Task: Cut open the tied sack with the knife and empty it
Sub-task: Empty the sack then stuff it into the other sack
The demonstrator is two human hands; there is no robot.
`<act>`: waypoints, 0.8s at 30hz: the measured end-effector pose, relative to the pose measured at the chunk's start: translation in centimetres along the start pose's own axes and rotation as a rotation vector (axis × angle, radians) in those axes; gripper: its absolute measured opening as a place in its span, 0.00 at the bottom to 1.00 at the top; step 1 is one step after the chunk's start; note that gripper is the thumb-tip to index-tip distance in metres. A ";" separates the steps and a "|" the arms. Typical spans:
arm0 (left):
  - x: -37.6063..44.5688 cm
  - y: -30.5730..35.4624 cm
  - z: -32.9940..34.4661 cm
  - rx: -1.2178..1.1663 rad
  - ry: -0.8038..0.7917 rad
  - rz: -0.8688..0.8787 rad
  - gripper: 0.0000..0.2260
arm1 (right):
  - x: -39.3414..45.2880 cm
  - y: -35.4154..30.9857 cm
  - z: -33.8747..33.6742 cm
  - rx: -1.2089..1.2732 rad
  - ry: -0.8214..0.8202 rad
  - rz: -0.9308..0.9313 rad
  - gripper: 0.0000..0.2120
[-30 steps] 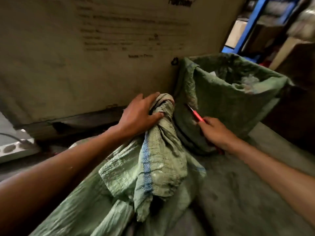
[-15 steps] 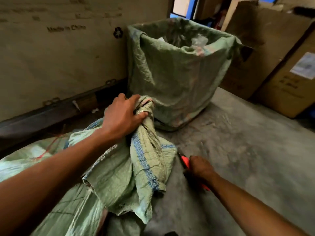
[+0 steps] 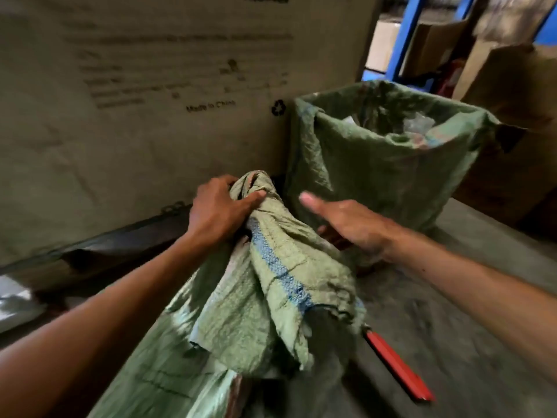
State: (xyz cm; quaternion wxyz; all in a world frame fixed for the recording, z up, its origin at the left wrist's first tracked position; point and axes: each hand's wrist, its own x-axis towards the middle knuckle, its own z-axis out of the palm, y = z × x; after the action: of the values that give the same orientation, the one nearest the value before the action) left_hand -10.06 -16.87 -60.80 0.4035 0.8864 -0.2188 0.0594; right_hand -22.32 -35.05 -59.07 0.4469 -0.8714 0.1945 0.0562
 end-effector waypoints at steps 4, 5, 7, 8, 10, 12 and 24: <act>-0.2 -1.0 -4.7 -0.246 -0.007 -0.104 0.21 | 0.7 -5.2 2.9 -0.319 -0.048 -0.257 0.31; -0.4 -1.4 -6.2 -0.310 -0.003 -0.109 0.19 | 1.1 -5.9 3.1 -0.366 -0.023 -0.338 0.25; -0.8 -2.4 -9.2 -0.352 -0.013 -0.076 0.15 | 1.8 -6.9 2.2 -0.462 0.051 -0.419 0.15; -1.2 -3.0 -10.9 -0.334 -0.039 -0.061 0.13 | 2.2 -7.5 1.5 -0.515 0.092 -0.435 0.14; -2.3 -4.0 -13.6 -0.307 -0.128 -0.064 0.11 | 3.1 -8.6 0.1 -0.583 0.187 -0.426 0.16; -3.5 -4.7 -15.3 -0.255 -0.223 -0.090 0.10 | 3.9 -9.8 -0.4 -0.619 0.290 -0.428 0.17; -3.8 -5.2 -21.4 -0.585 -0.274 -0.284 0.27 | 2.5 -19.6 3.3 -0.476 0.450 -1.033 0.09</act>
State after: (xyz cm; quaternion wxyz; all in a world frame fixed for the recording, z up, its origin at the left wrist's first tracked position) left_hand -9.71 3.35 -51.20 0.6115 0.7547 -0.1531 -0.1817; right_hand -12.20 -22.85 -46.88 0.1576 -0.9194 -0.1816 -0.3113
